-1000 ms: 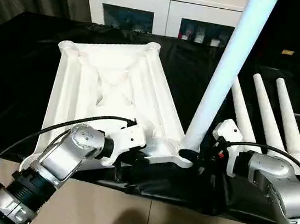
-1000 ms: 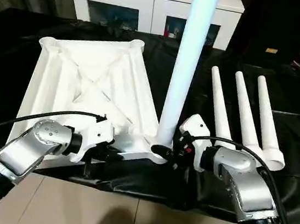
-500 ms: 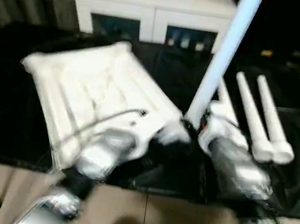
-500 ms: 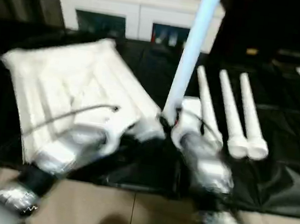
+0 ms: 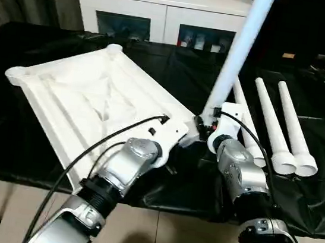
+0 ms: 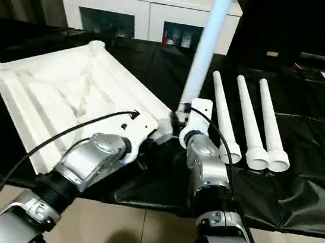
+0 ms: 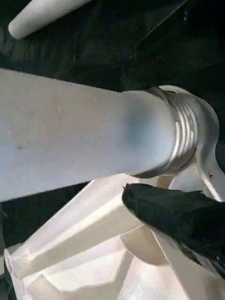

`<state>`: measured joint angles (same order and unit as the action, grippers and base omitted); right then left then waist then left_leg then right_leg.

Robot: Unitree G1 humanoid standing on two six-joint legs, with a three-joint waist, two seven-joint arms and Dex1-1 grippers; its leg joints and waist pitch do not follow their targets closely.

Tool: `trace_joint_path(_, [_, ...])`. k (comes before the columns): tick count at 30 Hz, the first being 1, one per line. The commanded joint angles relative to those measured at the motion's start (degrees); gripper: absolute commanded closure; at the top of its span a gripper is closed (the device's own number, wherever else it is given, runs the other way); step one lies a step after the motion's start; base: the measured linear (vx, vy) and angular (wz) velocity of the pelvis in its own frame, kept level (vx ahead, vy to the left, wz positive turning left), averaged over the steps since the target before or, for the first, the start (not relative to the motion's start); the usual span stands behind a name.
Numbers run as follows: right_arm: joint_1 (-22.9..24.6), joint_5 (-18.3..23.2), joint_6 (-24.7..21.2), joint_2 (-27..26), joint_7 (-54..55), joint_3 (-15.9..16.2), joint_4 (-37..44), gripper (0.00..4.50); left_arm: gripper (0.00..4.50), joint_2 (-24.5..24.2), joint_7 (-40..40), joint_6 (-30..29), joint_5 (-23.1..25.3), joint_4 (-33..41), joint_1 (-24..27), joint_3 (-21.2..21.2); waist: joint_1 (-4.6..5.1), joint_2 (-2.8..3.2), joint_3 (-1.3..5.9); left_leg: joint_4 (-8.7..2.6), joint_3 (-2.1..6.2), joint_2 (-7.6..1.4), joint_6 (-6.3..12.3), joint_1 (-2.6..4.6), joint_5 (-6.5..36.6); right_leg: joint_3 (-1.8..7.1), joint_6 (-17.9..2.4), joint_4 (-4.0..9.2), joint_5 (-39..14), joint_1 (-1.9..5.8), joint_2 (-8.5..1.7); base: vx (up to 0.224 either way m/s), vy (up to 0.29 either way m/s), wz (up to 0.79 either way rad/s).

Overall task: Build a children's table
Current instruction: Rotate leg to tighten

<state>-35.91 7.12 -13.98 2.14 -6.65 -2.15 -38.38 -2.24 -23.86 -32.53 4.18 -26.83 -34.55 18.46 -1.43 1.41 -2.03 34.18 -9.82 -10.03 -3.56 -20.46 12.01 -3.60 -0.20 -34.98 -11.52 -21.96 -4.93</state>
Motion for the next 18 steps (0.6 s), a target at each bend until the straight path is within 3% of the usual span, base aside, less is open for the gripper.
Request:
trace_joint_path(1, [3.20,-0.33,-3.27,3.02,-6.06,4.12,5.54,0.75,4.50,-3.93,-4.22,1.19,0.35,3.57,0.80,0.40,-0.26,-0.27,2.74,-4.54,0.91,-2.50,1.73,-0.15,11.02,2.41,-11.35,4.98,-12.23,2.17,-3.40,0.000,0.000,0.00])
trace_joint_path(2, [3.20,-0.33,-3.27,3.02,-6.06,4.12,5.54,0.75,4.50,-3.93,-4.22,1.19,0.35,3.57,0.80,0.40,-0.48,-0.37,2.88,-4.40,0.93,-2.50,2.09,-0.27,9.75,2.43,-11.28,4.83,-10.42,2.45,-3.38,0.000,0.000,0.00])
trace_joint_path(4, [5.83,-0.78,-5.33,8.07,-12.54,6.72,12.85,0.75,4.50,-7.74,-9.86,1.92,0.00,6.92,2.87,2.25,-0.33,-0.26,3.04,-4.16,0.81,-2.53,3.08,-0.40,6.72,2.43,-12.63,4.18,-5.16,2.34,-3.27,0.000,0.000,0.00])
trace_joint_path(6, [7.61,0.18,-6.99,11.28,-17.54,7.49,16.63,0.75,4.50,-10.31,-13.54,1.54,-0.46,8.94,4.11,3.36,-0.89,-0.35,3.77,-3.42,0.96,-2.61,5.16,-0.66,0.85,2.47,-13.36,2.96,3.56,3.01,-3.22,0.025,0.002,0.00])
trace_joint_path(7, [8.85,0.89,-7.53,13.46,-21.34,7.98,18.98,0.75,4.50,-12.15,-16.10,2.68,-0.65,10.01,4.88,4.21,-0.95,-0.24,3.79,-2.95,0.73,-2.33,7.83,-0.80,-2.41,2.32,-15.33,2.49,9.93,2.63,-2.95,0.000,0.000,0.00])
trace_joint_path(8, [9.49,1.21,-7.74,14.60,-23.30,8.26,20.20,0.75,4.50,-13.10,-17.42,3.45,-0.73,10.53,5.26,4.66,-1.01,-0.20,3.83,-2.88,0.68,-2.44,8.39,-0.76,-2.43,2.37,-15.74,2.38,10.64,2.60,-3.02,0.055,0.017,-0.01])
trace_joint_path(12, [13.86,4.44,-8.22,21.72,-35.24,10.82,27.39,0.75,4.50,-19.09,-26.63,5.51,-2.88,14.12,7.70,6.48,-1.12,0.01,3.44,-3.03,0.67,-2.93,9.67,-0.66,0.40,2.35,-16.84,2.58,7.51,2.45,-3.21,0.000,0.000,0.00])
trace_joint_path(17, [17.02,7.14,-8.59,26.55,-44.32,12.60,31.69,0.75,4.50,-23.98,-35.60,6.62,-6.14,19.93,9.57,7.46,-1.53,0.09,2.74,-3.86,0.53,-3.25,6.11,-0.14,7.29,2.46,-16.21,3.39,-2.16,1.99,-3.22,0.000,0.000,0.00])
trace_joint_path(18, [17.36,6.71,-8.14,27.21,-45.62,13.25,31.80,0.75,4.50,-24.13,-35.78,6.54,-6.07,19.98,9.51,7.43,-1.66,-0.36,2.71,-3.92,0.33,-3.29,5.19,0.26,8.66,2.55,-15.81,3.68,-3.91,1.78,-3.13,0.000,0.000,0.00])
